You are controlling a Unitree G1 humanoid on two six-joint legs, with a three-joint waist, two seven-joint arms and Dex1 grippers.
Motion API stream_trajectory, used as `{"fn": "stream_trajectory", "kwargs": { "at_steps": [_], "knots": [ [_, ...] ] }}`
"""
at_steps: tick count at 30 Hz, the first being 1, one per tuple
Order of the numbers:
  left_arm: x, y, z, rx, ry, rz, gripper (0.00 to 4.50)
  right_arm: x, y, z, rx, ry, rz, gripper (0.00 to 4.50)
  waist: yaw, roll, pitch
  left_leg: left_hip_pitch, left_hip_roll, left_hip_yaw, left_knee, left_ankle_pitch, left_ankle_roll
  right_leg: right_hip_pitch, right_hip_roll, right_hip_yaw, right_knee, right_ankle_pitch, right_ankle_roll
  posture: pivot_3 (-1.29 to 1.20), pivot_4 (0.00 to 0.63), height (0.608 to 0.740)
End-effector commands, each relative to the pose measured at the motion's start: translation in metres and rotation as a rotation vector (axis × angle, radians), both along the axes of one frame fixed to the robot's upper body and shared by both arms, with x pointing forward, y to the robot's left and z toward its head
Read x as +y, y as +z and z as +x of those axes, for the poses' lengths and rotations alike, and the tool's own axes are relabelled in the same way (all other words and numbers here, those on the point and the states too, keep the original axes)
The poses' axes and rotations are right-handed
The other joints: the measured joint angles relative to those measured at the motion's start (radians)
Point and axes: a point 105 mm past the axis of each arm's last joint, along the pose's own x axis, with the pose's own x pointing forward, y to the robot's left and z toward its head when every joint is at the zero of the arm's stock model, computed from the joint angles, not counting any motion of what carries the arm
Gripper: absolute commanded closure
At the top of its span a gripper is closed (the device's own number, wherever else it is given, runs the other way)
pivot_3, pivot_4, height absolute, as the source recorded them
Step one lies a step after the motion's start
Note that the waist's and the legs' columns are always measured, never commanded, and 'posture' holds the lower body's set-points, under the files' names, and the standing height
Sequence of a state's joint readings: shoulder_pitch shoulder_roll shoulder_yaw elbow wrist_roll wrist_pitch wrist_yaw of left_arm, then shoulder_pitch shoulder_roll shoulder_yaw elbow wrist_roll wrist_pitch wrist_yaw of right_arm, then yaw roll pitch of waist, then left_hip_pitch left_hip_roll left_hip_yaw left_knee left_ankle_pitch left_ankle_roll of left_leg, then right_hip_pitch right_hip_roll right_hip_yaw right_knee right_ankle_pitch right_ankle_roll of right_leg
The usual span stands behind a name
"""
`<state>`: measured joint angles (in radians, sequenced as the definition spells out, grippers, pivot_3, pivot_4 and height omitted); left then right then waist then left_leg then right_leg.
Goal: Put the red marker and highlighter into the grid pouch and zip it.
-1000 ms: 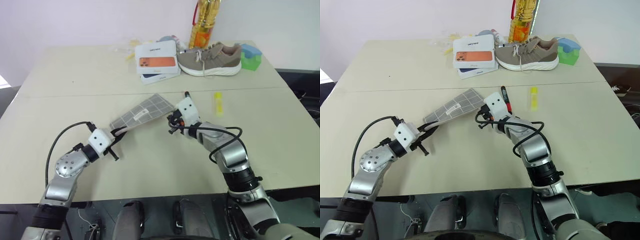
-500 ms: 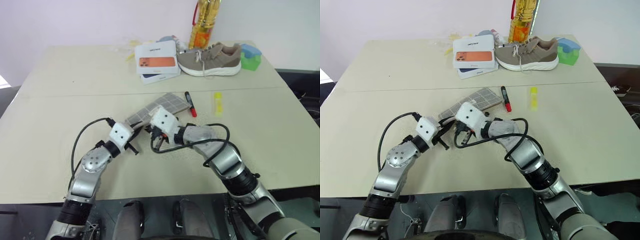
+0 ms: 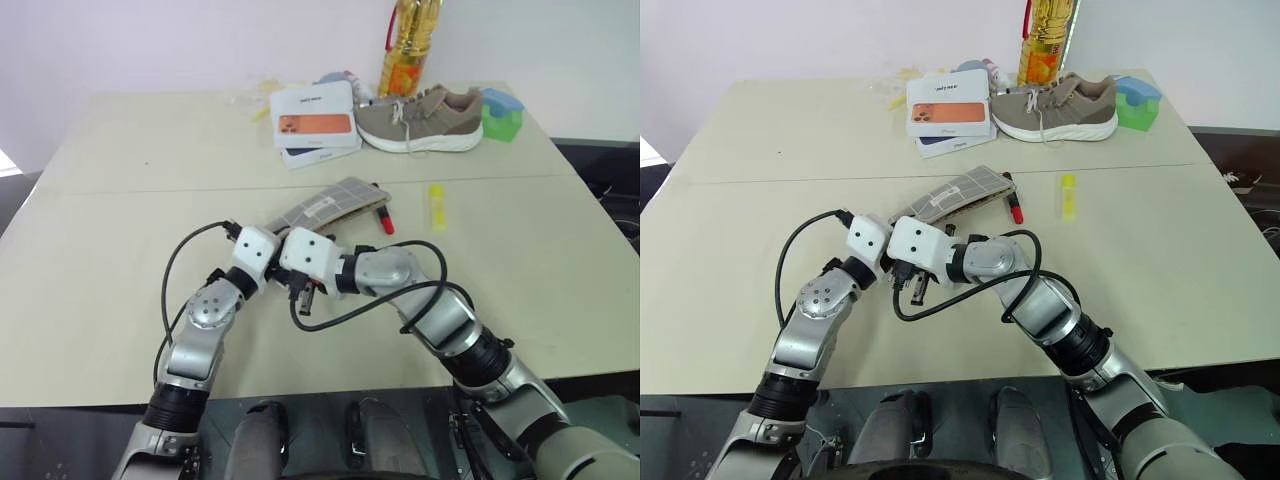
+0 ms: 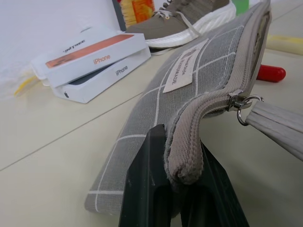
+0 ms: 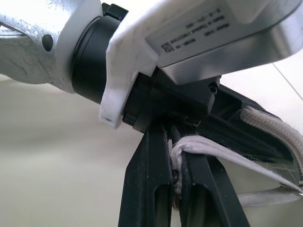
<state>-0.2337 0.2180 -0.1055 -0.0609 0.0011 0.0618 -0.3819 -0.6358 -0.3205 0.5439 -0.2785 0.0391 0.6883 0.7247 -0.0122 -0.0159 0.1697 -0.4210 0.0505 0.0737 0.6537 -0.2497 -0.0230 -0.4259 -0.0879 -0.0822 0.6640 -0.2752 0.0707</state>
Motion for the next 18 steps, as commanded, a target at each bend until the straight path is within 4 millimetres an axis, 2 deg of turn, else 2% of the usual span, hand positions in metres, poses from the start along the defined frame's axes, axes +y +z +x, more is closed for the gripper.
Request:
{"fn": "stream_trajectory", "kwargs": {
  "at_steps": [1, 3, 9, 18],
  "knots": [
    [-0.007, 0.009, 0.0, -0.035, -0.015, -0.004, 4.5, 0.007, 0.016, -0.008, -0.041, 0.056, 0.041, 4.15, 0.0, 0.0, 0.0, 0.0, 0.0, 0.0, 0.0, 0.0, 0.0, 0.0, 0.0, 0.0, 0.0, 0.0, 0.0, 0.0, 0.15, 0.724],
    [-0.005, 0.009, 0.0, -0.036, -0.014, -0.003, 4.5, -0.001, 0.017, -0.004, -0.03, 0.021, 0.043, 3.49, 0.001, 0.0, 0.0, 0.0, 0.0, 0.0, 0.0, 0.0, 0.0, 0.0, 0.0, 0.0, 0.0, 0.0, 0.0, 0.0, 0.15, 0.724],
    [0.0, 0.01, -0.001, -0.047, -0.012, 0.014, 4.5, -0.034, 0.027, 0.01, -0.065, -0.095, 0.039, 0.63, 0.002, 0.0, 0.0, 0.0, 0.0, 0.0, 0.0, 0.0, 0.0, 0.0, 0.0, 0.0, 0.0, 0.0, 0.0, 0.0, 0.15, 0.724],
    [0.014, 0.008, 0.0, -0.069, 0.0, 0.079, 4.5, -0.097, 0.054, 0.016, -0.056, -0.23, 0.122, 0.63, 0.001, 0.0, 0.0, 0.0, 0.0, 0.0, 0.0, 0.0, 0.0, 0.0, 0.0, 0.0, 0.0, 0.0, 0.0, 0.0, 0.15, 0.724]
  ]
}}
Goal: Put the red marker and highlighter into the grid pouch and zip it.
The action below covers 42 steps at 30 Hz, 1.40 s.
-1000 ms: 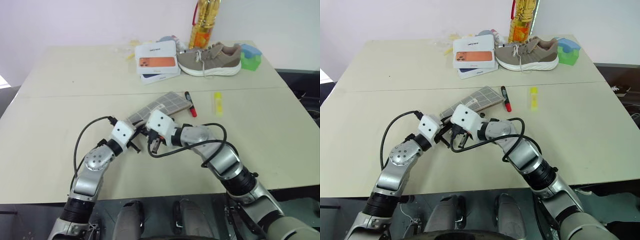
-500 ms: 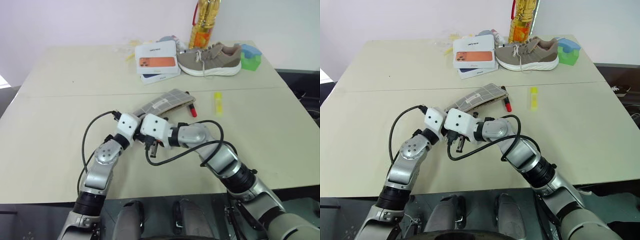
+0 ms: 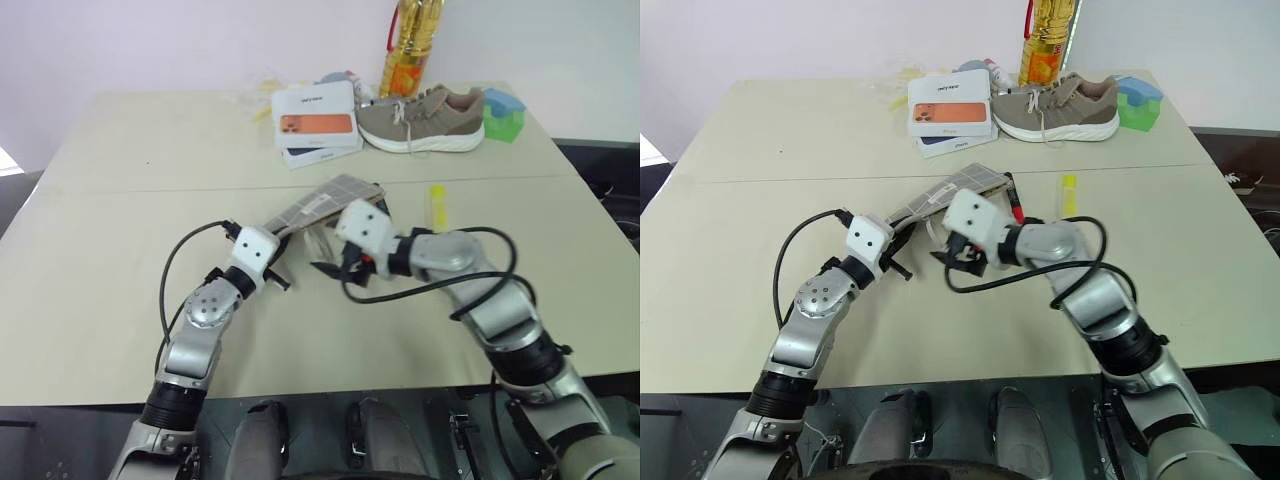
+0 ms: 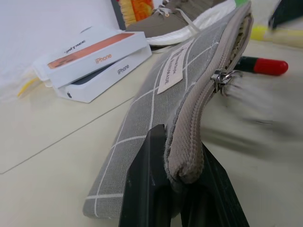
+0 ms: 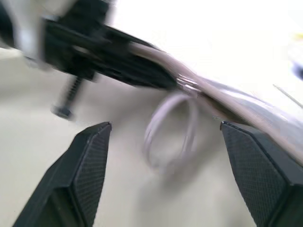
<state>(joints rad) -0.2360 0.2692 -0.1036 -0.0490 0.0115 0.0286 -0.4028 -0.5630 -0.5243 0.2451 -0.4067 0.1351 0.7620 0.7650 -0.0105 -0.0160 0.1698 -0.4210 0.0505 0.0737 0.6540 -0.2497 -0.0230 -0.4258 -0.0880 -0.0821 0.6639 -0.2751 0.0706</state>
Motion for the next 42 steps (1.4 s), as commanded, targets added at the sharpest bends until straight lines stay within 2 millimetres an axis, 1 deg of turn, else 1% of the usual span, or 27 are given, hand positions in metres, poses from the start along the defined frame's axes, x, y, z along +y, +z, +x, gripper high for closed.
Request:
{"fn": "stream_trajectory", "kwargs": {
  "at_steps": [1, 2, 3, 4, 5, 6, 7, 8, 10, 13, 17, 20, 23, 27, 29, 30, 32, 34, 36, 40, 42],
  "knots": [
    [0.009, 0.008, 0.002, -0.053, 0.021, 0.028, 4.5, -0.02, 0.021, -0.003, -0.012, -0.039, 0.092, 0.63, 0.0, 0.0, 0.0, 0.0, 0.0, 0.0, 0.0, 0.0, 0.0, 0.0, 0.0, 0.0, 0.0, 0.0, 0.0, 0.0, 0.15, 0.724],
    [0.014, 0.008, 0.003, -0.059, 0.04, 0.042, 4.5, -0.034, 0.021, 0.004, 0.009, -0.112, 0.111, 0.63, 0.001, 0.0, 0.0, 0.0, 0.0, 0.0, 0.0, 0.0, 0.0, 0.0, 0.0, 0.0, 0.0, 0.0, 0.0, 0.0, 0.15, 0.724],
    [0.022, 0.008, 0.004, -0.069, 0.069, 0.066, 4.5, -0.052, 0.019, 0.016, 0.029, -0.221, 0.13, 0.63, 0.001, 0.0, 0.0, 0.0, 0.0, 0.0, 0.0, 0.0, 0.0, 0.0, 0.0, 0.0, 0.0, 0.0, 0.0, 0.0, 0.15, 0.724],
    [0.029, 0.008, 0.004, -0.075, 0.094, 0.083, 4.5, -0.064, 0.015, 0.025, 0.069, -0.311, 0.159, 0.63, 0.0, 0.0, 0.0, 0.0, 0.0, 0.0, 0.0, 0.0, 0.0, 0.0, 0.0, 0.0, 0.0, 0.0, 0.0, 0.0, 0.15, 0.724],
    [0.034, 0.007, 0.005, -0.077, 0.115, 0.092, 4.5, -0.074, 0.01, 0.033, 0.108, -0.392, 0.189, 0.63, 0.0, 0.0, 0.0, 0.0, 0.0, 0.0, 0.0, 0.0, 0.0, 0.0, 0.0, 0.0, 0.0, 0.0, 0.0, 0.0, 0.15, 0.724],
    [0.038, 0.006, 0.005, -0.077, 0.13, 0.097, 4.5, -0.078, 0.007, 0.038, 0.137, -0.441, 0.216, 0.36, -0.001, 0.0, 0.0, 0.0, 0.0, 0.0, 0.0, 0.0, 0.0, 0.0, 0.0, 0.0, 0.0, 0.0, 0.0, 0.0, 0.15, 0.724],
    [0.04, 0.005, 0.005, -0.077, 0.141, 0.106, 4.5, -0.08, 0.004, 0.042, 0.149, -0.475, 0.24, 0.1, -0.002, 0.0, 0.0, 0.001, 0.0, 0.001, 0.0, 0.0, 0.0, 0.0, 0.0, 0.0, 0.0, 0.0, -0.001, 0.0, 0.15, 0.724],
    [0.043, 0.004, 0.004, -0.076, 0.151, 0.115, 4.5, -0.08, 0.001, 0.047, 0.152, -0.508, 0.254, 0.05, -0.002, 0.0, 0.0, 0.001, 0.0, 0.001, 0.0, 0.0, 0.0, 0.0, 0.0, 0.0, 0.0, 0.0, -0.001, 0.0, 0.15, 0.724],
    [0.046, -0.001, 0.003, -0.067, 0.168, 0.14, 4.5, -0.08, -0.007, 0.059, 0.134, -0.594, 0.266, 0.05, -0.004, 0.0, 0.0, 0.001, 0.0, 0.001, -0.001, 0.0, 0.0, 0.0, 0.0, 0.0, 0.0, 0.0, -0.001, 0.0, 0.15, 0.724],
    [0.045, -0.002, 0.002, -0.065, 0.175, 0.139, 4.5, -0.08, -0.025, 0.076, 0.133, -0.702, 0.252, 0.05, -0.002, 0.0, 0.0, 0.001, 0.0, 0.001, -0.001, 0.0, 0.0, 0.0, 0.0, 0.0, 0.0, 0.0, -0.001, 0.0, 0.15, 0.724],
    [0.041, -0.002, 0.003, -0.06, 0.188, 0.125, 4.5, -0.076, -0.039, 0.092, 0.148, -0.752, 0.265, 0.05, 0.0, 0.0, 0.0, 0.0, 0.0, 0.002, 0.0, 0.0, 0.0, 0.0, -0.001, 0.0, 0.0, 0.0, -0.001, 0.0, 0.15, 0.724],
    [0.042, -0.001, 0.005, -0.05, 0.216, 0.085, 4.5, -0.078, -0.049, 0.101, 0.151, -0.799, 0.258, 0.05, -0.001, 0.0, 0.0, 0.0, 0.0, 0.002, 0.0, 0.0, 0.0, 0.0, -0.001, 0.0, 0.0, 0.0, -0.001, 0.0, 0.15, 0.724],
    [0.042, 0.001, 0.006, -0.037, 0.235, 0.033, 4.5, -0.079, -0.054, 0.107, 0.154, -0.823, 0.28, 0.81, -0.002, 0.0, 0.0, 0.0, 0.0, 0.001, 0.0, 0.0, 0.0, 0.0, -0.001, 0.0, 0.0, 0.0, 0.0, 0.0, 0.15, 0.724],
    [0.04, 0.001, 0.005, -0.033, 0.226, 0.024, 4.5, -0.077, -0.053, 0.108, 0.157, -0.812, 0.306, 2.84, -0.002, 0.0, 0.0, 0.0, 0.0, 0.001, 0.0, 0.0, 0.0, 0.0, 0.0, 0.0, 0.0, 0.0, 0.0, 0.0, 0.15, 0.724],
    [0.038, 0.001, 0.005, -0.023, 0.216, 0.002, 4.5, -0.075, -0.046, 0.105, 0.12, -0.78, 0.305, 3.84, -0.002, 0.0, 0.0, 0.0, 0.0, 0.001, 0.0, 0.0, 0.0, 0.0, -0.001, 0.0, 0.0, 0.0, 0.0, 0.0, 0.15, 0.724],
    [0.037, 0.002, 0.005, -0.017, 0.205, -0.011, 4.5, -0.075, -0.041, 0.102, 0.087, -0.759, 0.286, 4.1, 0.0, 0.0, 0.0, 0.0, 0.0, 0.001, 0.0, 0.0, 0.0, 0.0, -0.001, 0.0, 0.0, 0.0, 0.0, 0.0, 0.15, 0.724],
    [0.033, 0.004, 0.005, -0.015, 0.169, -0.024, 4.5, -0.08, -0.029, 0.093, -0.011, -0.7, 0.211, 4.09, 0.001, 0.0, 0.0, 0.0, 0.0, 0.001, 0.0, 0.0, 0.0, 0.0, -0.001, 0.0, 0.0, 0.0, 0.0, 0.0, 0.15, 0.724],
    [0.03, 0.008, 0.005, -0.018, 0.132, -0.034, 4.5, -0.082, -0.018, 0.079, -0.085, -0.594, 0.135, 4.09, 0.005, 0.0, 0.0, -0.001, 0.0, 0.001, 0.0, 0.0, 0.0, 0.0, -0.001, 0.0, 0.0, 0.0, 0.0, 0.0, 0.15, 0.724],
    [0.028, 0.011, 0.005, -0.012, 0.098, -0.053, 4.5, -0.083, -0.012, 0.064, -0.111, -0.51, 0.094, 4.09, 0.003, 0.0, 0.0, -0.001, 0.0, 0.001, 0.0, 0.0, 0.0, 0.0, -0.001, 0.0, -0.001, 0.0, 0.0, 0.0, 0.15, 0.724],
    [0.022, 0.014, 0.004, -0.001, 0.029, -0.07, 4.5, -0.089, -0.006, 0.042, -0.107, -0.433, 0.066, 4.09, -0.003, 0.0, 0.0, 0.0, 0.0, 0.001, 0.0, 0.0, 0.0, 0.0, 0.0, 0.0, 0.0, 0.0, 0.0, 0.0, 0.15, 0.724],
    [0.02, 0.015, 0.004, 0.005, 0.0, -0.071, 4.5, -0.088, -0.002, 0.03, -0.103, -0.383, 0.07, 4.09, -0.001, 0.0, 0.0, 0.0, 0.0, 0.001, 0.0, 0.0, 0.0, 0.0, 0.0, 0.0, 0.0, 0.0, 0.0, 0.0, 0.15, 0.724]
  ]
}}
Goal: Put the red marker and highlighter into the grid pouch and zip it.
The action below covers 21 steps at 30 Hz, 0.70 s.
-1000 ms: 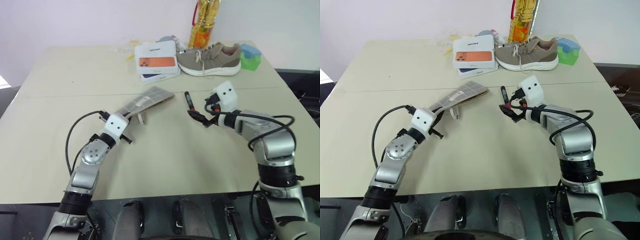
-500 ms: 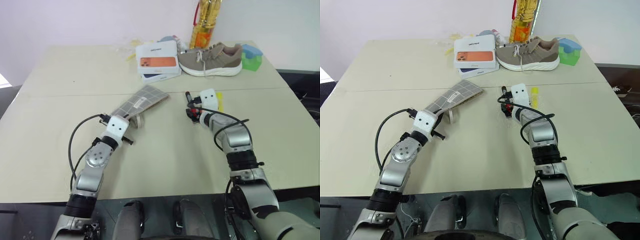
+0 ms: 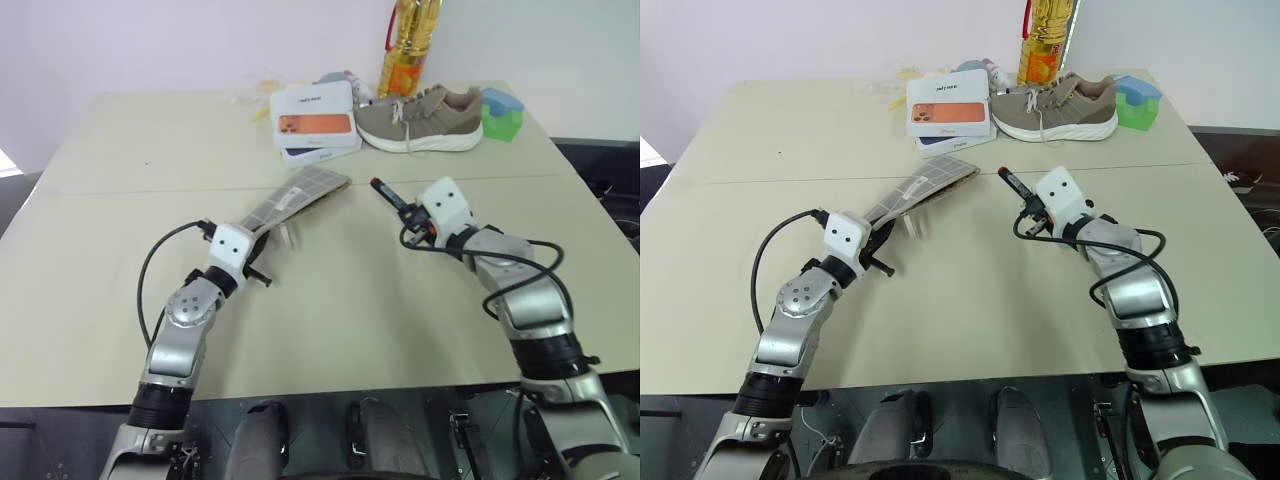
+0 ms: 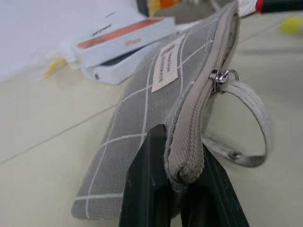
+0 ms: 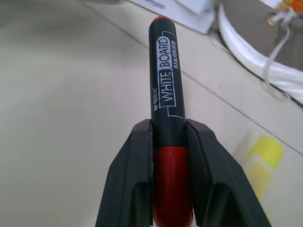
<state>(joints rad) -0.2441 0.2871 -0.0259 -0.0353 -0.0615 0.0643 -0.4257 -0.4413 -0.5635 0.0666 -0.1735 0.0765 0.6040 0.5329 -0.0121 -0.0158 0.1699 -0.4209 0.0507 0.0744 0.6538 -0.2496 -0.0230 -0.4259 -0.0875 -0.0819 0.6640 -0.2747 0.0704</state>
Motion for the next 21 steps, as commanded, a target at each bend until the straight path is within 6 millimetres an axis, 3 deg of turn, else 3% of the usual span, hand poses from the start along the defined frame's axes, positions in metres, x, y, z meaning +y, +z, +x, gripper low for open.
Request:
{"fn": "stream_trajectory", "kwargs": {
  "at_steps": [1, 14, 21],
  "knots": [
    [-0.006, 0.012, -0.002, -0.028, -0.066, -0.009, 4.5, 0.011, 0.022, -0.019, -0.053, 0.115, 0.015, 4.09, 0.0, 0.0, 0.0, 0.0, 0.0, 0.0, 0.0, 0.0, 0.0, 0.0, 0.0, 0.0, 0.0, 0.0, 0.0, 0.0, 0.15, 0.724],
    [-0.016, 0.01, -0.003, -0.024, -0.111, 0.002, 4.5, 0.028, 0.022, -0.029, -0.04, 0.171, 0.023, 4.09, 0.004, 0.0, 0.0, 0.0, 0.0, 0.0, 0.001, 0.0, 0.0, 0.0, 0.0, 0.0, 0.0, 0.0, 0.0, 0.0, 0.15, 0.724],
    [-0.021, 0.009, -0.012, -0.053, -0.177, 0.065, 4.5, 0.03, 0.021, -0.029, -0.057, 0.194, -0.073, 4.09, 0.004, 0.0, 0.0, 0.0, 0.0, 0.0, 0.001, 0.0, 0.0, 0.0, 0.0, 0.0, 0.0, 0.0, 0.0, 0.0, 0.15, 0.724]
  ]
}}
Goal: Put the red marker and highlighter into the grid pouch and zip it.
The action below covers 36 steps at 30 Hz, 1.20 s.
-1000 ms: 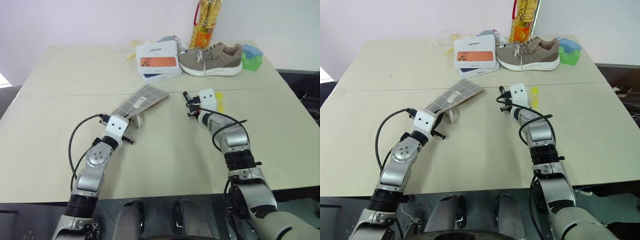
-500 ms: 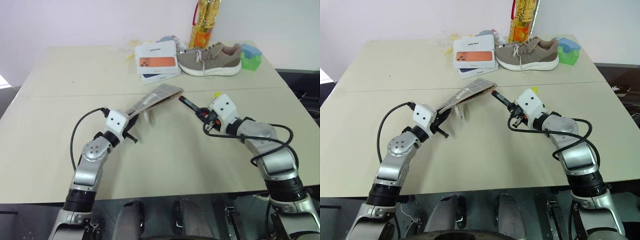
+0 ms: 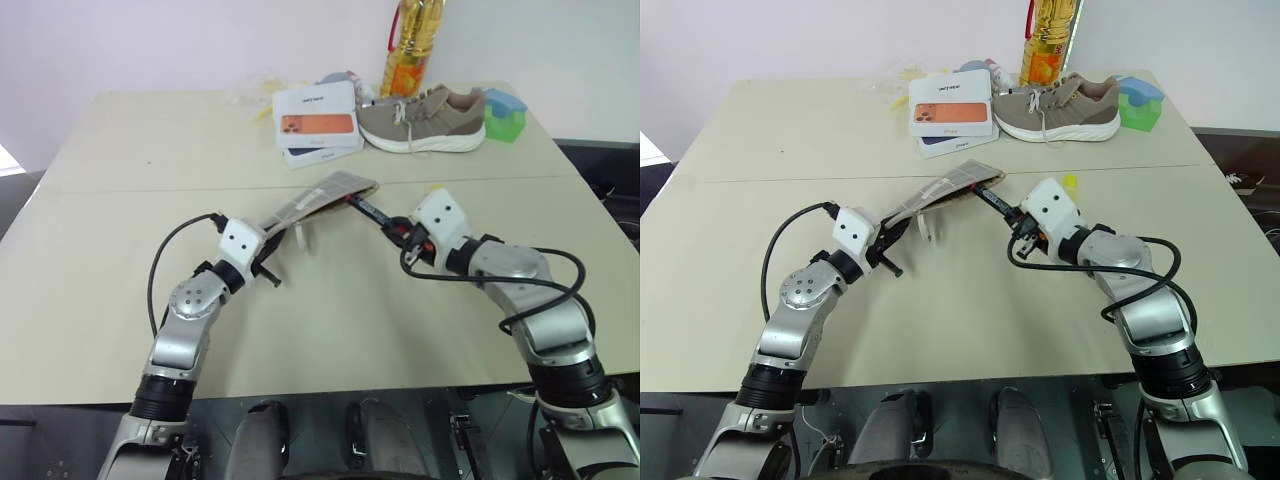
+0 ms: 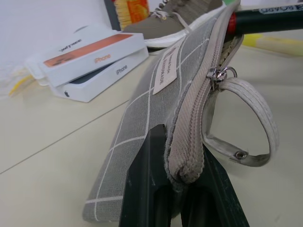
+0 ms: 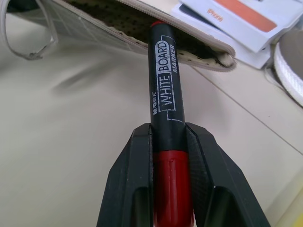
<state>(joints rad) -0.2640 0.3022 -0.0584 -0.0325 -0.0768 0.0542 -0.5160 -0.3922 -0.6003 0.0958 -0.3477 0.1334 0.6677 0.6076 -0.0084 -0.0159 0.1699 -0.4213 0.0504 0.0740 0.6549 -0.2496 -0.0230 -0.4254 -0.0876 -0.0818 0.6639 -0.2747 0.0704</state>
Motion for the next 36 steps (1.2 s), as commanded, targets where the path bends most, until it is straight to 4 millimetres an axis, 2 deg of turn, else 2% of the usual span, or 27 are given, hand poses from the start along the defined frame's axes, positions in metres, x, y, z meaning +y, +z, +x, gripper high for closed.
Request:
{"fn": "stream_trajectory", "kwargs": {
  "at_steps": [1, 6, 10, 18, 19, 22, 25, 28, 30, 33, 35, 36],
  "knots": [
    [-0.006, 0.007, -0.009, -0.064, -0.073, 0.053, 4.5, 0.005, 0.018, -0.002, -0.1, 0.05, -0.088, 4.09, 0.0, 0.0, 0.0, 0.0, 0.0, 0.0, 0.0, 0.0, 0.0, 0.0, 0.0, 0.0, 0.0, 0.0, 0.0, 0.0, 0.15, 0.724],
    [-0.007, 0.005, -0.018, -0.084, -0.149, 0.109, 4.5, 0.009, 0.021, -0.006, -0.174, 0.141, -0.29, 4.09, -0.001, 0.0, 0.0, 0.0, 0.0, 0.0, 0.0, 0.0, 0.0, 0.0, 0.0, 0.0, 0.0, 0.0, 0.0, 0.0, 0.15, 0.724],
    [-0.008, 0.006, -0.025, -0.094, -0.256, 0.154, 4.5, 0.024, 0.018, -0.017, -0.286, 0.337, -0.542, 4.09, -0.001, 0.0, 0.0, 0.0, 0.0, 0.0, 0.001, 0.0, 0.0, 0.0, 0.0, 0.0, 0.0, 0.0, 0.0, 0.0, 0.15, 0.724],
    [-0.009, 0.003, -0.028, -0.081, -0.295, 0.177, 4.5, 0.03, 0.003, -0.024, -0.295, 0.426, -0.597, 4.09, 0.001, 0.0, 0.0, 0.0, 0.0, 0.0, 0.003, 0.0, 0.0, 0.0, 0.0, 0.0, 0.0, 0.0, 0.0, 0.0, 0.15, 0.724],
    [-0.008, 0.002, -0.028, -0.08, -0.292, 0.178, 4.5, 0.029, 0.002, -0.024, -0.292, 0.424, -0.597, 3.03, 0.001, 0.0, 0.0, 0.0, 0.0, 0.0, 0.003, 0.0, 0.0, 0.0, 0.0, 0.0, 0.0, 0.0, 0.0, 0.0, 0.15, 0.724],
    [-0.006, 0.0, -0.027, -0.074, -0.28, 0.184, 4.5, 0.025, 0.006, -0.022, -0.302, 0.396, -0.58, 1.57, 0.001, 0.0, 0.0, -0.001, 0.0, 0.0, 0.005, 0.0, 0.0, 0.001, 0.0, 0.0, 0.0, 0.0, 0.0, 0.0, 0.15, 0.724],
    [-0.003, -0.003, -0.026, -0.058, -0.26, 0.185, 4.5, 0.024, 0.02, -0.024, -0.307, 0.361, -0.47, 0.05, 0.001, 0.0, 0.0, -0.001, 0.0, 0.0, 0.005, 0.0, 0.0, 0.001, 0.0, 0.0, 0.001, 0.0, 0.0, 0.0, 0.15, 0.724],
    [-0.002, -0.005, -0.024, -0.038, -0.235, 0.152, 4.5, 0.021, 0.034, -0.033, -0.232, 0.34, -0.276, 0.05, 0.001, 0.0, 0.0, -0.001, 0.001, -0.001, 0.006, 0.0, 0.001, 0.002, 0.0, 0.0, 0.001, 0.0, 0.0, 0.0, 0.15, 0.724],
    [-0.001, -0.005, -0.023, -0.031, -0.221, 0.139, 4.5, 0.016, 0.039, -0.033, -0.208, 0.305, -0.207, 0.05, 0.001, 0.0, 0.0, -0.001, 0.001, -0.001, 0.006, 0.0, 0.001, 0.002, 0.0, 0.0, 0.001, 0.0, 0.0, 0.0, 0.15, 0.724],
    [0.002, -0.009, -0.017, -0.012, -0.169, 0.133, 4.5, -0.015, 0.042, -0.013, -0.151, 0.098, -0.088, 0.05, 0.001, 0.0, 0.0, -0.001, 0.001, -0.001, 0.007, -0.001, 0.001, 0.002, 0.0, 0.0, 0.001, 0.0, 0.0, 0.0, 0.15, 0.724],
    [0.003, -0.01, -0.016, -0.01, -0.152, 0.129, 4.5, -0.024, 0.041, -0.007, -0.14, 0.032, -0.06, 0.05, 0.001, 0.0, 0.0, -0.001, 0.001, -0.001, 0.008, -0.001, 0.001, 0.003, 0.0, 0.0, 0.001, 0.0, 0.0, 0.0, 0.15, 0.724],
    [0.003, -0.01, -0.014, -0.004, -0.136, 0.113, 4.5, -0.041, 0.033, 0.006, -0.101, -0.096, -0.023, 0.05, 0.001, 0.0, 0.0, -0.001, 0.001, -0.001, 0.008, -0.001, 0.001, 0.003, 0.0, 0.0, 0.001, 0.0, 0.0, 0.0, 0.15, 0.724]
  ]
}}
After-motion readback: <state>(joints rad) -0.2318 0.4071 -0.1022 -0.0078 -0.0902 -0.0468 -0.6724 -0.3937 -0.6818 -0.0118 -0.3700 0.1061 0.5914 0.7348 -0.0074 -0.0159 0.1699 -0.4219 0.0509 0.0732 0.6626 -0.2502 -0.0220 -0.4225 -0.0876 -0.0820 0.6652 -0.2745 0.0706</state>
